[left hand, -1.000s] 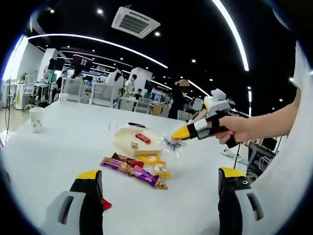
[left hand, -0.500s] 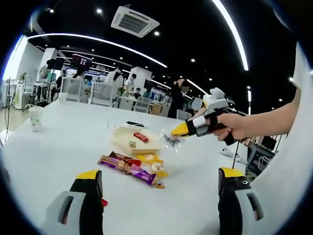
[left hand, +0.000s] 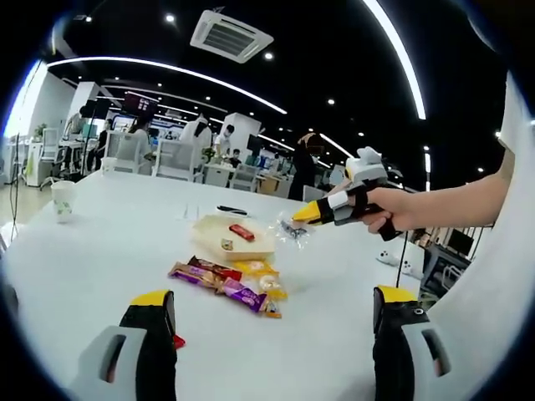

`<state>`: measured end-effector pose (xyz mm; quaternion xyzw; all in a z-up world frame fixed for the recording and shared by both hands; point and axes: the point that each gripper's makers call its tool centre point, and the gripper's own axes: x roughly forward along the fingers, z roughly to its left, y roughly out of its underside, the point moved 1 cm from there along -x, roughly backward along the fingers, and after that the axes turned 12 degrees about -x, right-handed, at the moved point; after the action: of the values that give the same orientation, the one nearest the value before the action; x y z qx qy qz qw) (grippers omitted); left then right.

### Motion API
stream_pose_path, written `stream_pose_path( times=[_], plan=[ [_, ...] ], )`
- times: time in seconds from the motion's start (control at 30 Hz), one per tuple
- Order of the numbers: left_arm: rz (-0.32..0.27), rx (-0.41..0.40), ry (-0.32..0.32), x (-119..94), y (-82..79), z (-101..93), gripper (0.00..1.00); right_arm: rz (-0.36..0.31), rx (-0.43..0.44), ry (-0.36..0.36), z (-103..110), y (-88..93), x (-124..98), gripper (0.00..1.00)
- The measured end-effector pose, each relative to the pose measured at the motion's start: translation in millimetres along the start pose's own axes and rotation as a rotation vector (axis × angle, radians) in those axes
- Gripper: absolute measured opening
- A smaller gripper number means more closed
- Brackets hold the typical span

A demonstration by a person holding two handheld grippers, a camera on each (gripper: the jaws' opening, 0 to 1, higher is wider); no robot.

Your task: Place the target food into the container with the food tongs after gripping and lifting it, then release it inside without dropping or visibly crushing the food.

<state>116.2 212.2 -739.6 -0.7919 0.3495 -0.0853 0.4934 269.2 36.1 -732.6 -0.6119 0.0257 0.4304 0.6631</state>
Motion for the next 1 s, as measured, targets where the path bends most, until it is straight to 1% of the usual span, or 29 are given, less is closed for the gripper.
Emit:
stream_pose_path(
  times=[0.33,0.6,0.63,0.67,0.77,1.0],
  plan=[
    [0.014,-0.002,0.002,1.3,2.5,-0.5,0.99,-0.015,0.012,0.012,-11.8,-11.2,3.6,0.16],
    [0.023,-0.006,0.001,1.1,3.6,1.2,0.99,-0.024,0.045,0.018,-18.5,-17.1,8.5,0.16],
    [0.024,-0.006,0.001,1.2,3.6,1.3,0.99,-0.025,0.046,0.021,-19.2,-17.6,8.8,0.16],
    [0.027,-0.009,0.002,1.9,3.6,2.1,0.99,-0.036,0.044,0.044,-23.8,-20.6,9.3,0.16],
    [0.028,-0.009,0.002,2.5,2.0,3.1,0.99,-0.047,0.051,0.06,-28.0,-25.9,10.4,0.16],
    [0.032,-0.011,-0.001,3.3,1.3,8.5,0.99,-0.057,0.05,0.07,-32.2,-34.0,13.8,0.16]
  ],
)
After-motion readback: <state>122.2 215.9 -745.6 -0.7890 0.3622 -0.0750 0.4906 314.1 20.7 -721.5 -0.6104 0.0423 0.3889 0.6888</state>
